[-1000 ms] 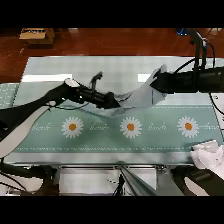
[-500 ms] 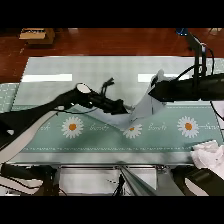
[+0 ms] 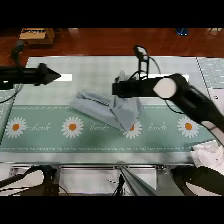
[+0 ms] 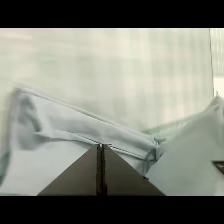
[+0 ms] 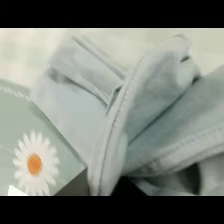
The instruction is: Fold the shirts.
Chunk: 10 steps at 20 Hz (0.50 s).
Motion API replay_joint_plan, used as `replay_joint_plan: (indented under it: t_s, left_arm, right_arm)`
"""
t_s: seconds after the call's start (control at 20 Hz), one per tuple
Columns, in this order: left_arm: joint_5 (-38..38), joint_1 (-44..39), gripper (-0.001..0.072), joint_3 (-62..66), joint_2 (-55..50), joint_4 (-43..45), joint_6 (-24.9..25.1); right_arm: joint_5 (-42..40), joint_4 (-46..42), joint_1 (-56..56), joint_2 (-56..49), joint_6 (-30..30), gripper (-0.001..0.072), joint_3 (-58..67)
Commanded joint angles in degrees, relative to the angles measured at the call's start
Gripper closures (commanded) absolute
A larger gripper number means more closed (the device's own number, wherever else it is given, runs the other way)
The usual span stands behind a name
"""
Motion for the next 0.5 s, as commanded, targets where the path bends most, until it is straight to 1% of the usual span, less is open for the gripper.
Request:
replay_joint_plan:
  t_s: [0.0,0.05,0.3,0.4,0.45]
  left_arm:
    - [-6.25,11.15,0.0688,-0.02,4.85,0.87,0.74]
    - [-7.39,11.96,0.0688,-0.02,5.14,0.87,1.66]
    - [-9.77,11.82,0.0688,-0.02,5.11,1.29,1.62]
    - [-10.14,11.30,0.0687,-0.02,5.11,1.33,1.64]
    - [-10.14,11.17,0.0687,-0.02,5.11,1.31,1.62]
  right_arm:
    - [-19.78,8.79,3.98,-9.03,0.20,0.0679,0.09]
    - [-21.35,10.51,4.92,-10.86,0.09,0.0678,0.61]
    - [-24.61,11.21,9.18,-19.02,-0.68,0.0678,9.27]
    - [-24.46,11.74,9.66,-21.55,-0.61,0.0678,13.18]
    - [-24.33,13.35,9.99,-22.40,-0.61,0.0676,14.32]
